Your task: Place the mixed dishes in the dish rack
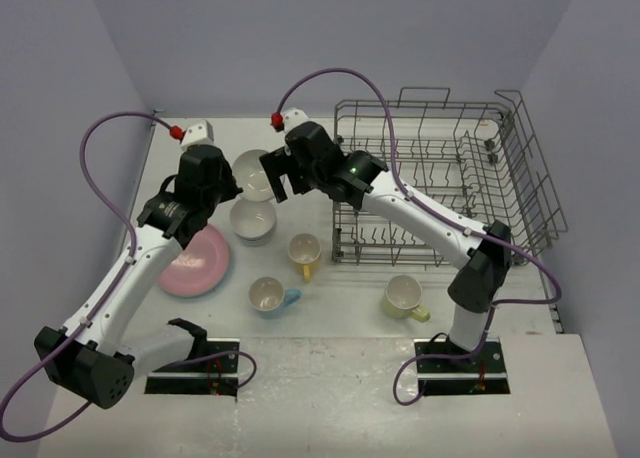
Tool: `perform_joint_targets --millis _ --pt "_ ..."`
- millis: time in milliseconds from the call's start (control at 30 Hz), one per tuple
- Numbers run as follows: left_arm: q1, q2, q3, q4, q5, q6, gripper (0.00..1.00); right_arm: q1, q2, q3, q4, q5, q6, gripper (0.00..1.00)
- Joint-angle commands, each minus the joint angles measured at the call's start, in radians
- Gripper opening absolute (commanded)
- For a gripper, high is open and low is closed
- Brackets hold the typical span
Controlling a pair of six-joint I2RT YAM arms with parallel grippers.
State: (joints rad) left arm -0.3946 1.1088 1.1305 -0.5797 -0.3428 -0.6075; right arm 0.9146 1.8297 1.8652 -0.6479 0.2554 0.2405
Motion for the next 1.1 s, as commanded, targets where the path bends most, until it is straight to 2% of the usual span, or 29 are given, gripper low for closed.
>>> perform_joint_targets --millis 0,133,167,200,267,333,567,733,800,833,900,967,1033,1067 --pt "-0.006 0.02 0.093 0.054 -0.025 0.006 0.0 0.013 -0.134 -0.07 0.123 -0.089 -0.226 0.99" --pt "-0.006 0.054 0.129 0.009 -0.027 0.025 0.0 0.013 -0.255 -0.202 0.257 -0.283 -0.456 0.99" --pt "-0.006 0.059 0.135 0.004 -0.024 0.029 0.0 0.013 -0.277 -0.231 0.286 -0.341 -0.557 0.99" --pt "-0.006 0.057 0.143 0.0 -0.021 0.032 0.0 0.013 -0.294 -0.26 0.292 -0.438 -0.61 0.99" --pt "-0.006 0.057 0.161 -0.012 -0.01 0.037 0.0 0.015 -0.316 -0.31 0.265 -0.53 -0.758 0.99" --pt "-0.006 0.057 0.173 -0.028 0.014 0.046 0.0 0.013 -0.31 -0.311 0.213 -0.62 -0.831 0.99" --pt "-0.006 0.077 0.233 -0.088 0.159 0.104 0.0 0.021 -0.236 -0.261 0.206 -0.611 -1.056 0.99" --pt "-0.006 0.097 0.308 -0.154 0.22 0.129 0.0 0.032 -0.182 -0.235 0.172 -0.561 -1.129 0.99" --pt "-0.006 0.097 0.327 -0.158 0.254 0.135 0.0 0.033 -0.169 -0.257 0.203 -0.53 -1.13 0.89" --pt "-0.006 0.1 0.328 -0.158 0.267 0.141 0.0 0.038 -0.17 -0.294 0.267 -0.495 -1.132 0.65" --pt "-0.006 0.106 0.33 -0.158 0.306 0.146 0.0 0.043 -0.178 -0.328 0.335 -0.47 -1.139 0.45" --pt "-0.006 0.124 0.33 -0.16 0.327 0.152 0.0 0.046 -0.184 -0.343 0.373 -0.458 -1.161 0.3" --pt "-0.007 0.135 0.328 -0.158 0.338 0.15 0.0 0.049 -0.176 -0.33 0.349 -0.453 -1.172 0.04" --pt "-0.007 0.137 0.33 -0.158 0.338 0.15 0.0 0.047 -0.173 -0.318 0.344 -0.444 -1.167 0.0"
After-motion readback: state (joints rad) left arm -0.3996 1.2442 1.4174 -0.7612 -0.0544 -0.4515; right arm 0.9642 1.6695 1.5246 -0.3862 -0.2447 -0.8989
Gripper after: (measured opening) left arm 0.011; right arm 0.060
